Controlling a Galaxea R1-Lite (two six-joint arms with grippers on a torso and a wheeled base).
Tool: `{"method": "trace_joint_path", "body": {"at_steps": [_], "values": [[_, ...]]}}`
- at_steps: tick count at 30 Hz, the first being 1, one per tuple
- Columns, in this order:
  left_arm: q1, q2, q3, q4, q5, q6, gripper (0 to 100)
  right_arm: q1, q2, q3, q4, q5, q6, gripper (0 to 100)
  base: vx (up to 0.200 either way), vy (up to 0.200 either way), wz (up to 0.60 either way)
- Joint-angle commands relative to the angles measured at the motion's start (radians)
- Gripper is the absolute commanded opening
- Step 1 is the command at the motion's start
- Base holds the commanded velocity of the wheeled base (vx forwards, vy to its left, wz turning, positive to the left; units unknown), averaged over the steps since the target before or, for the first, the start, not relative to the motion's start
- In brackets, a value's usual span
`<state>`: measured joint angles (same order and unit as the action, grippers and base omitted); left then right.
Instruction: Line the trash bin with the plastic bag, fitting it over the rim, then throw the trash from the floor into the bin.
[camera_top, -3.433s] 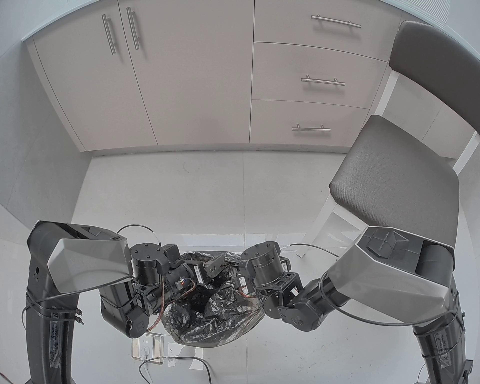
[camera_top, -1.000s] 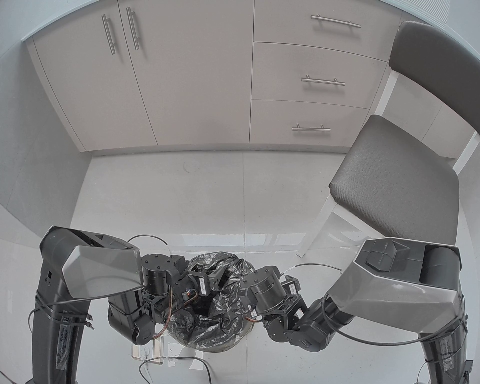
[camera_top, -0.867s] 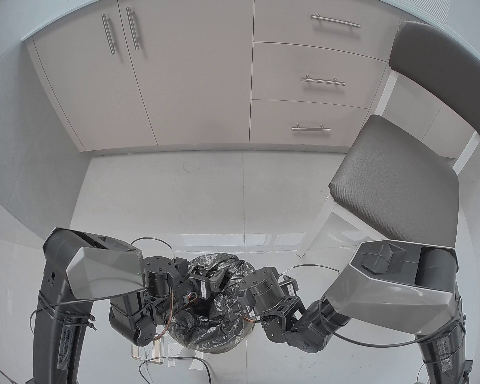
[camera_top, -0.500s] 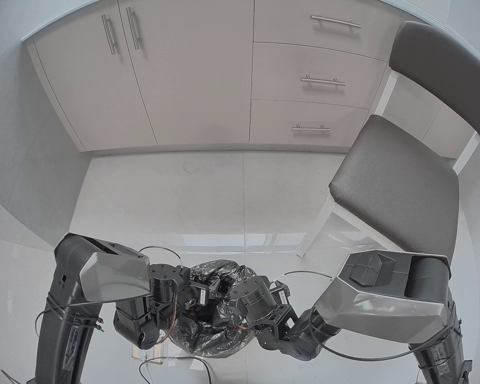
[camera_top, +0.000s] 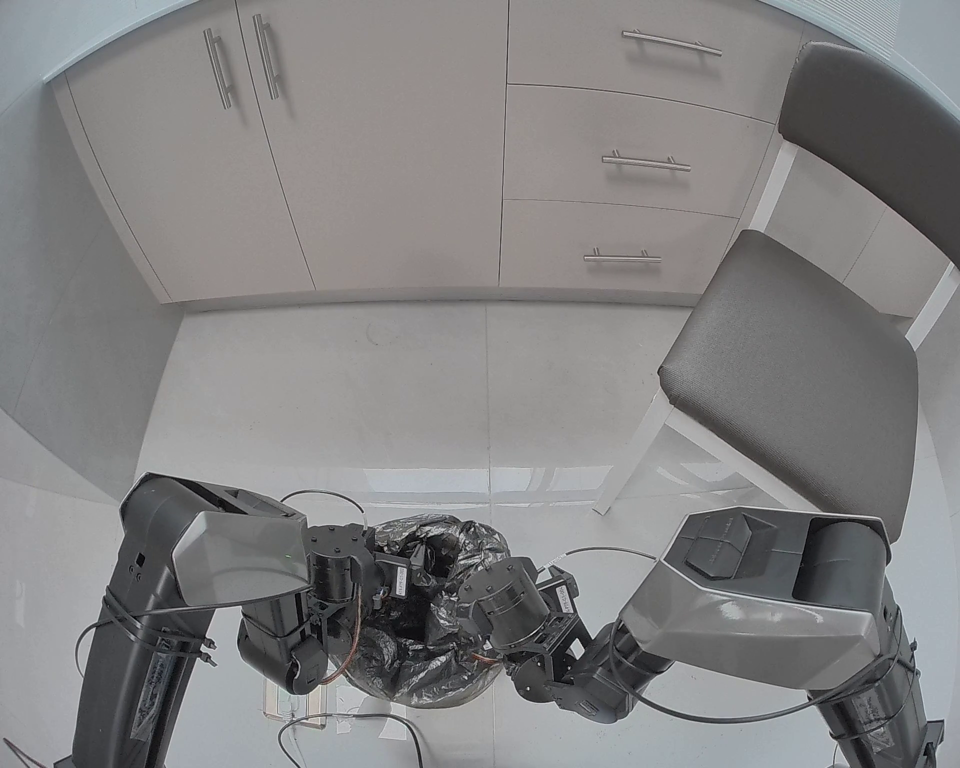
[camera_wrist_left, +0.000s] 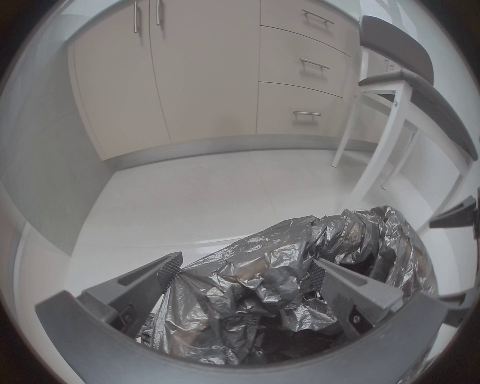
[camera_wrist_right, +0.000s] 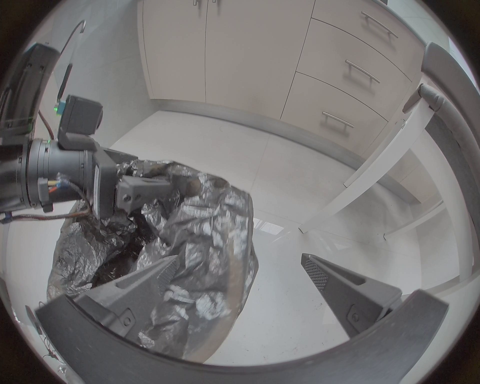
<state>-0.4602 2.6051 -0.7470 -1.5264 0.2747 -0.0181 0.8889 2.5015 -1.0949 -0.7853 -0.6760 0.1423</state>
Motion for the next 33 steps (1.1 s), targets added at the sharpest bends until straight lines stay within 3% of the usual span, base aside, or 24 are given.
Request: {"method": "trace_joint_path", "body": {"at_steps": [1, 22, 33], "values": [[0.006, 0.024, -0.057, -0.001, 0.061, -0.010, 100, -0.010, 0.027, -0.005, 0.000, -0.004, 0.000, 100, 0.000, 0.000, 0.00], [0.006, 0.020, -0.061, -0.001, 0.069, -0.048, 100, -0.107, 0.031, -0.017, 0.009, -0.036, 0.000, 100, 0.000, 0.000, 0.00], [0.005, 0.021, -0.064, -0.003, 0.067, -0.048, 100, 0.033, -0.032, -0.020, -0.006, -0.033, 0.000, 100, 0.000, 0.000, 0.00]]}}
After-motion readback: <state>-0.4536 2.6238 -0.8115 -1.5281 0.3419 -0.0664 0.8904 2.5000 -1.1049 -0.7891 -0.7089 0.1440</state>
